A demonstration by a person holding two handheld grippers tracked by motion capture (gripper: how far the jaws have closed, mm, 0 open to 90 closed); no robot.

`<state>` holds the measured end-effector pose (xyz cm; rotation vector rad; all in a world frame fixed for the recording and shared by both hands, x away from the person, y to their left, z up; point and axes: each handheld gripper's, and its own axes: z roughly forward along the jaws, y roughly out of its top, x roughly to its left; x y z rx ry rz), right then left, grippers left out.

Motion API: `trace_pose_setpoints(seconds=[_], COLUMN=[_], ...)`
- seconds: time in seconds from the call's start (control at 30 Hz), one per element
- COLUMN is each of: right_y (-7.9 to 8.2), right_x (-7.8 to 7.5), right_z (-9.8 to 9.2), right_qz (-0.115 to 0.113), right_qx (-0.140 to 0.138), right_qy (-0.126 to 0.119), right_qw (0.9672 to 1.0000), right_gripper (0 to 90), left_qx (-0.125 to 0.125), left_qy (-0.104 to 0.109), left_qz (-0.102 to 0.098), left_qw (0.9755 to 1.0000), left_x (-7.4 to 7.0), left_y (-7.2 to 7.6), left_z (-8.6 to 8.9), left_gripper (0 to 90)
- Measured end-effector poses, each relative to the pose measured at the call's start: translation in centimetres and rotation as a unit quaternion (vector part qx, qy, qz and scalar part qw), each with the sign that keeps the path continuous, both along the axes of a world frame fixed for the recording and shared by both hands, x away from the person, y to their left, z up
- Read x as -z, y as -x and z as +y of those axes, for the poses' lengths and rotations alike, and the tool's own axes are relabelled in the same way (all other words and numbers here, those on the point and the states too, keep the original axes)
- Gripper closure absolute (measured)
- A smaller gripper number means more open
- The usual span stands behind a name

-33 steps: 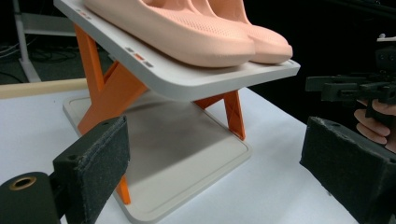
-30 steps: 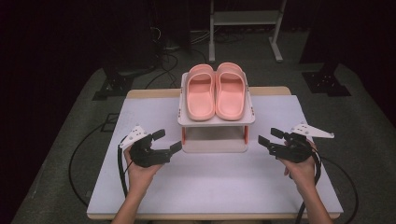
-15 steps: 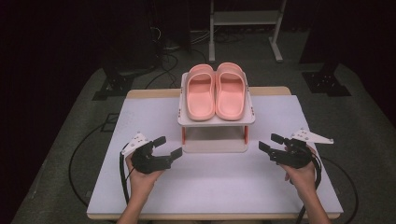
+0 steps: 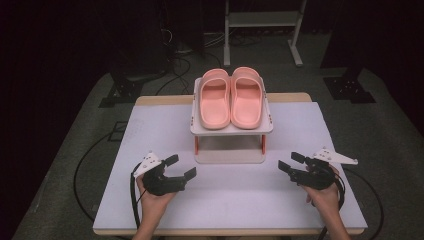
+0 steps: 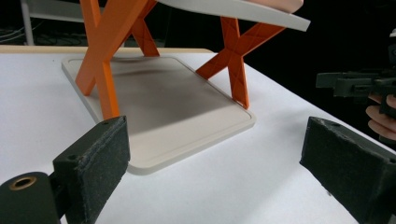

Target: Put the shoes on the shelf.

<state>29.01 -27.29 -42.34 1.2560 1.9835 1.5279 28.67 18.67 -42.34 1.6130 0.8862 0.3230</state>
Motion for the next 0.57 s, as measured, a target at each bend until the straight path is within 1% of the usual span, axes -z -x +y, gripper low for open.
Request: trace_pose_setpoints(seconds=[0.23, 0.27, 0.3, 0.33, 0.43, 0.5, 0.57], right_y=[0.7, 0.9, 0.9, 1.2, 1.7, 1.8, 1.8], right_x=[0.8, 1.2, 1.2, 1.7, 2.6, 3.0, 3.3], right_z=[-0.2, -0.3, -0.3, -0.4, -0.6, -0.7, -0.8], right_qz=[0.003, 0.005, 0.005, 0.005, 0.005, 0.006, 0.006], right_qx=[0.0, 0.0, 0.0, 0.0, 0.0, -0.005, -0.012], right_qy=[-0.001, -0.003, -0.003, -0.003, -0.006, -0.007, -0.008], right_qw=[1.0, 1.0, 1.0, 1.0, 1.0, 0.9999, 0.9999], right_gripper=[30.6, 30.6, 30.6, 30.5, 30.4, 30.4, 30.4], left_qx=[-0.001, -0.002, -0.002, -0.002, -0.001, -0.001, -0.001], left_qy=[-0.007, -0.006, -0.006, -0.008, -0.016, -0.019, -0.022], left_qz=[-0.001, -0.001, -0.001, 0.001, 0.002, 0.009, 0.01], left_qw=[1.0, 1.0, 1.0, 1.0, 0.9999, 0.9998, 0.9997], left_x=[0.6, 0.8, 0.8, 1.1, 1.7, 2.1, 2.2], left_y=[0.6, 0.7, 0.7, 0.8, 1.1, 1.1, 1.1], left_z=[0.0, 0.1, 0.1, 0.0, 0.0, -0.1, -0.1], left_gripper=[7.8, 7.8, 7.8, 7.8, 7.8, 7.8, 7.8])
